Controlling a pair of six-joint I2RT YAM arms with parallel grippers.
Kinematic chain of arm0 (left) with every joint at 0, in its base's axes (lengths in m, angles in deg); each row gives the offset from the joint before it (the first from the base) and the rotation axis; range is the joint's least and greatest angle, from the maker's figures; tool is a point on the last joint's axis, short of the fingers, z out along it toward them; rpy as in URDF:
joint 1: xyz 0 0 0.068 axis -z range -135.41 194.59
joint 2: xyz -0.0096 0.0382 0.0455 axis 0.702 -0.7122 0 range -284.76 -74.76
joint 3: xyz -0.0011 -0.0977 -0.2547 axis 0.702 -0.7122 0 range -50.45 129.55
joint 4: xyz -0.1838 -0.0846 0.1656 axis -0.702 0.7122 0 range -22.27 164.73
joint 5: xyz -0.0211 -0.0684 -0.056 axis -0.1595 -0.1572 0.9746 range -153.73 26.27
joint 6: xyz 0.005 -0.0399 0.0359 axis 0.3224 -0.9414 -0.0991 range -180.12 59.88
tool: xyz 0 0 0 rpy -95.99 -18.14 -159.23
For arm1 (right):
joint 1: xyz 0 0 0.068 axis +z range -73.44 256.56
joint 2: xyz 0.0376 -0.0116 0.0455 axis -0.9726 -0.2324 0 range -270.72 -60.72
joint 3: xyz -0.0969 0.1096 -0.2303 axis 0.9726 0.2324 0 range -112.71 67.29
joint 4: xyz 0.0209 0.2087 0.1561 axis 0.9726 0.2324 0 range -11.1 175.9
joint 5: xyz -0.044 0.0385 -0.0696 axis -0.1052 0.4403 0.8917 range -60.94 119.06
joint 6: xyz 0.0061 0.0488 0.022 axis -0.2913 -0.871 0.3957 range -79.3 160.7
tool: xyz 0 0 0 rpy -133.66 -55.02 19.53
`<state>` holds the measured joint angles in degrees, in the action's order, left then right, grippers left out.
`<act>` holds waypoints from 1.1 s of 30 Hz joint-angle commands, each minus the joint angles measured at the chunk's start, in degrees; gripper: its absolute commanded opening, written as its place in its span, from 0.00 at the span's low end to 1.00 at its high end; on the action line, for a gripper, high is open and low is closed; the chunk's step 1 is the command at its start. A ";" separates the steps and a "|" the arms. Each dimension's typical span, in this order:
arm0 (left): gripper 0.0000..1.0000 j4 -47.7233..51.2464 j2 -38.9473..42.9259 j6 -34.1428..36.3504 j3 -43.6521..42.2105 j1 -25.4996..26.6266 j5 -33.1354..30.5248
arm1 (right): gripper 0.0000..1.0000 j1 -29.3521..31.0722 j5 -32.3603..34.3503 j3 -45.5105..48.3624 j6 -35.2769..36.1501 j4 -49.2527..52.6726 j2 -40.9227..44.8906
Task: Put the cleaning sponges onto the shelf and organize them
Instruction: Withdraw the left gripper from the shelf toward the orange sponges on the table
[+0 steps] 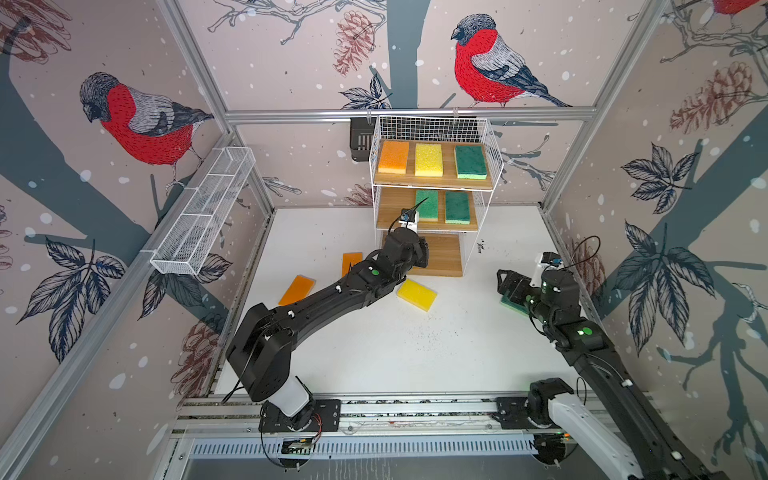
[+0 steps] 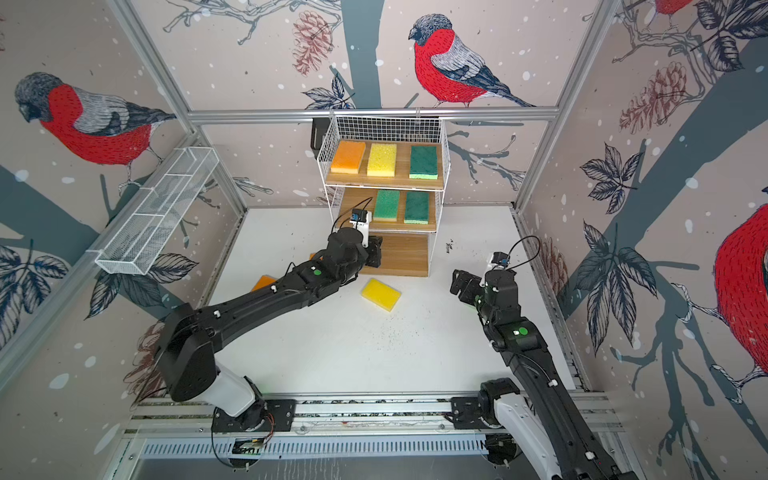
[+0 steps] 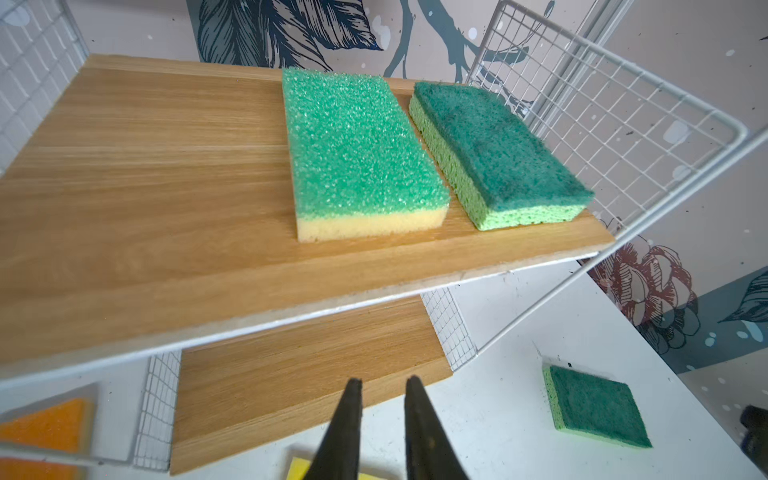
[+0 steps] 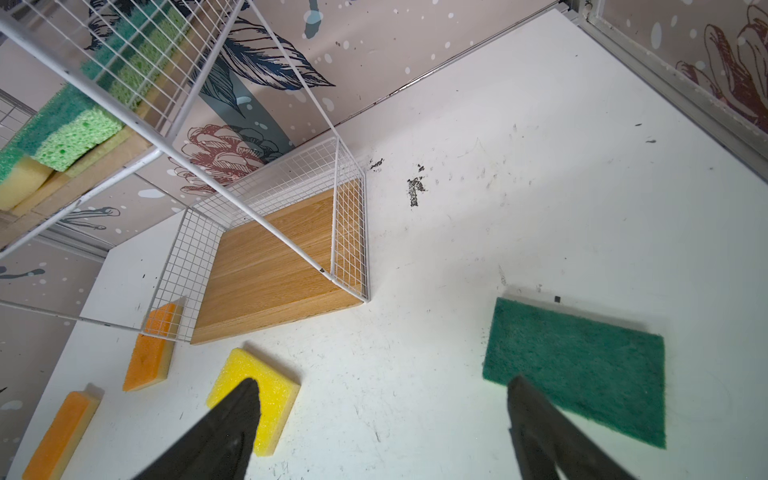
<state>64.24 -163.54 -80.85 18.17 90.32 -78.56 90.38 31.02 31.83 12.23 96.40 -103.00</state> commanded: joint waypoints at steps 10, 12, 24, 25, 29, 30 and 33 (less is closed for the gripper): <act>0.35 6.21 12.41 -1.02 -10.68 -0.03 -7.68 | 0.92 -0.11 -1.20 -0.48 -2.25 -1.85 -0.52; 0.39 7.27 14.34 -1.76 -12.65 -0.03 -8.84 | 0.92 -0.10 -1.38 -0.66 -2.40 -1.85 -0.73; 0.69 15.19 23.00 -7.21 -22.00 -1.97 -15.58 | 0.91 0.06 -2.87 -1.10 -3.83 -2.64 -2.33; 0.70 15.56 23.20 -7.66 -22.73 -2.37 -15.64 | 0.91 0.06 -3.02 -1.18 -3.88 -2.73 -2.41; 0.75 16.23 23.72 -10.47 -26.05 -3.58 -17.00 | 0.91 0.06 -3.32 -1.67 -4.13 -2.64 -2.87; 0.77 16.04 23.83 -11.05 -26.93 -4.07 -17.00 | 0.91 0.06 -3.37 -1.78 -4.14 -2.64 -2.98; 0.80 14.60 24.09 -12.08 -29.50 -5.84 -15.98 | 0.91 0.04 -3.30 -1.89 -4.23 -2.64 -3.35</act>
<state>79.26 -139.71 -90.60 -10.05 85.58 -93.95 90.43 28.35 30.43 8.80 95.22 -106.13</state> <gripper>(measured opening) 0.791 0.911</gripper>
